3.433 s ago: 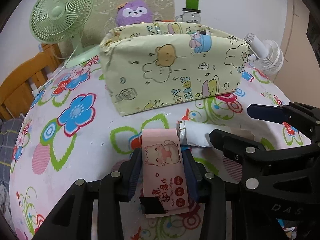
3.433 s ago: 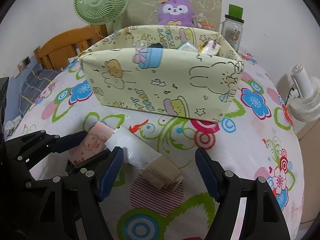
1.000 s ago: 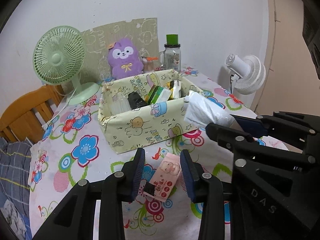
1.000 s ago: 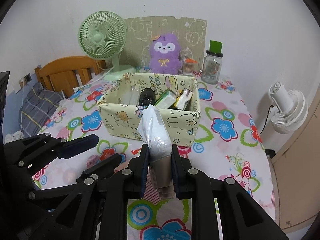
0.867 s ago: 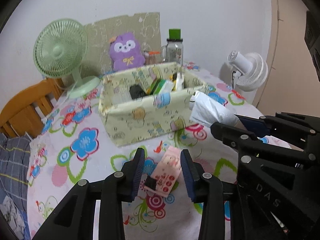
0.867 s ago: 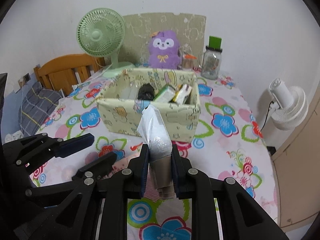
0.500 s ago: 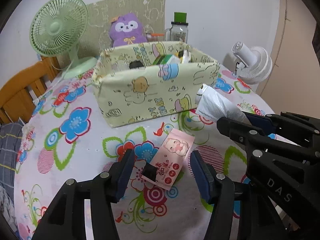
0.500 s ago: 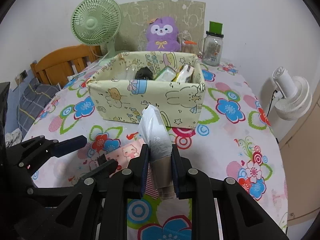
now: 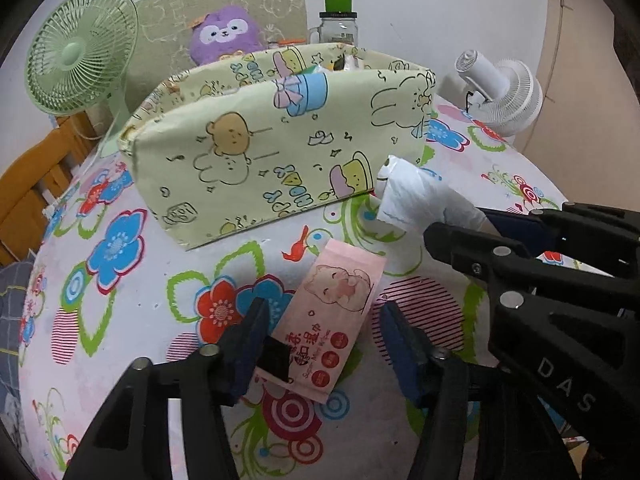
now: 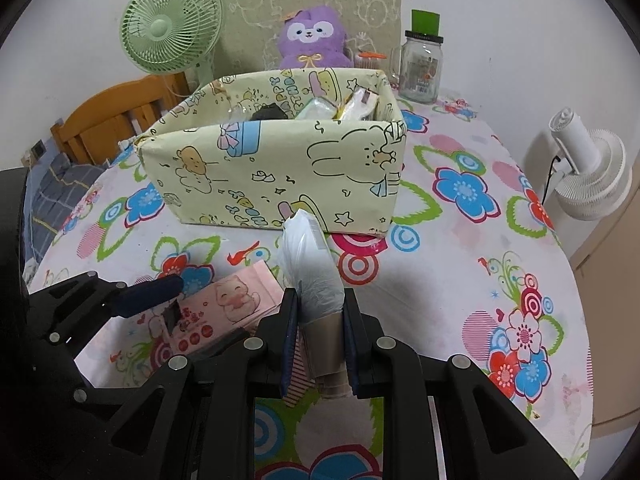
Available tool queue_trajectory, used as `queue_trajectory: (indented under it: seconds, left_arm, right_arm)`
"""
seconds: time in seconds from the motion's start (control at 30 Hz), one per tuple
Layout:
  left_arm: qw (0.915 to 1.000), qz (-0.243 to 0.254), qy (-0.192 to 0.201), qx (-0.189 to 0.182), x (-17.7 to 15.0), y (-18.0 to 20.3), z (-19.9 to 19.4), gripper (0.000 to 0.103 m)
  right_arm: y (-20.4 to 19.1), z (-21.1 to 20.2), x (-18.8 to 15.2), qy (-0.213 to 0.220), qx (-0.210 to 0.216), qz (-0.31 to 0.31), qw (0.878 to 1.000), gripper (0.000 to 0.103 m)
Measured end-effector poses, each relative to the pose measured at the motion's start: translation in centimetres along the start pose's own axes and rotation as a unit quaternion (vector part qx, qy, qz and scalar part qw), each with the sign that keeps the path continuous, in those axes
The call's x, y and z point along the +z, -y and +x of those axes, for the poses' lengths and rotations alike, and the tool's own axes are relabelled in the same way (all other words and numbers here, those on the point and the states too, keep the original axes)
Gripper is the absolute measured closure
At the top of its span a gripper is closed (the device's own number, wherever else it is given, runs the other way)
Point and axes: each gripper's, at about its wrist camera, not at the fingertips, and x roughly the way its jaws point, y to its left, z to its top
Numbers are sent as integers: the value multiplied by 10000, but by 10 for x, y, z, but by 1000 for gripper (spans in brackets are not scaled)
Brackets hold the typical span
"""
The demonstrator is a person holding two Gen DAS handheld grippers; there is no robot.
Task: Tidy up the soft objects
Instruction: 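Lift the wipes pack and towel roll and carry them over the basket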
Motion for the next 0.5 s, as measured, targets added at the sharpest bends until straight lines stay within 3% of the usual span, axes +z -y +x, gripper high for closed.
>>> queue_trajectory:
  seconds: [0.5]
  left_arm:
    - [9999, 109, 84, -103, -1, 4, -3, 64]
  right_arm:
    - [-7, 10, -2, -125, 65, -66, 9999, 80]
